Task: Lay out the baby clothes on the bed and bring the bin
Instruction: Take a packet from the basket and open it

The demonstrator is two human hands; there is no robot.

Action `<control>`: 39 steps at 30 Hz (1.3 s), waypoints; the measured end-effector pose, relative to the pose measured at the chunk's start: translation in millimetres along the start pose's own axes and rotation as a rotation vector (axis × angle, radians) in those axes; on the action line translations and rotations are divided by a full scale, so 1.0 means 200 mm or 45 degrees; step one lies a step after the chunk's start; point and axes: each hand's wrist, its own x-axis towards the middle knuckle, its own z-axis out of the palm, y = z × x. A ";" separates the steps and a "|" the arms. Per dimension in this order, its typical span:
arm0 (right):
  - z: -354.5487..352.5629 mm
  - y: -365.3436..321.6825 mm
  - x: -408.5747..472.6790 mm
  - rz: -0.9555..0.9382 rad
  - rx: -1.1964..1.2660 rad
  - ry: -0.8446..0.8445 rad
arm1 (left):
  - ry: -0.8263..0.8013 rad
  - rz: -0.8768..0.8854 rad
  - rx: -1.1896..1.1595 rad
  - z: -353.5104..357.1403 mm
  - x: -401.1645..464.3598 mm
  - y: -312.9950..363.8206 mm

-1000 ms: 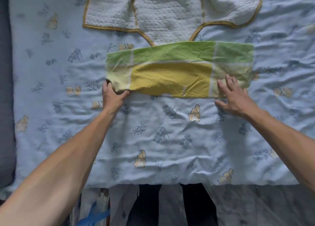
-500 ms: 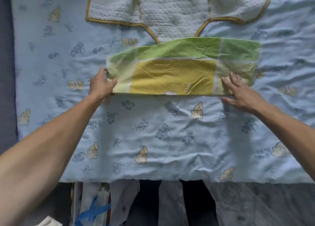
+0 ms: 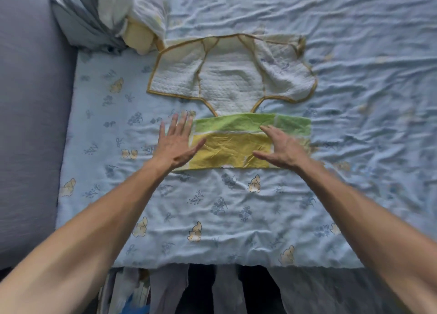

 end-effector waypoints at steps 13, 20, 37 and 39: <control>-1.34 -0.59 -0.72 0.345 -0.239 0.592 | 0.329 -0.125 -0.055 -1.66 -0.46 0.49; -2.20 -0.95 -1.49 0.423 -0.306 1.116 | 0.742 0.164 -0.062 -2.68 -1.00 0.61; -2.54 -1.33 -2.88 0.848 -0.368 1.636 | 1.090 0.749 0.018 -3.32 -1.85 1.20; -2.49 -1.22 -3.02 0.942 -0.309 1.627 | 1.076 0.814 0.018 -3.29 -1.93 1.35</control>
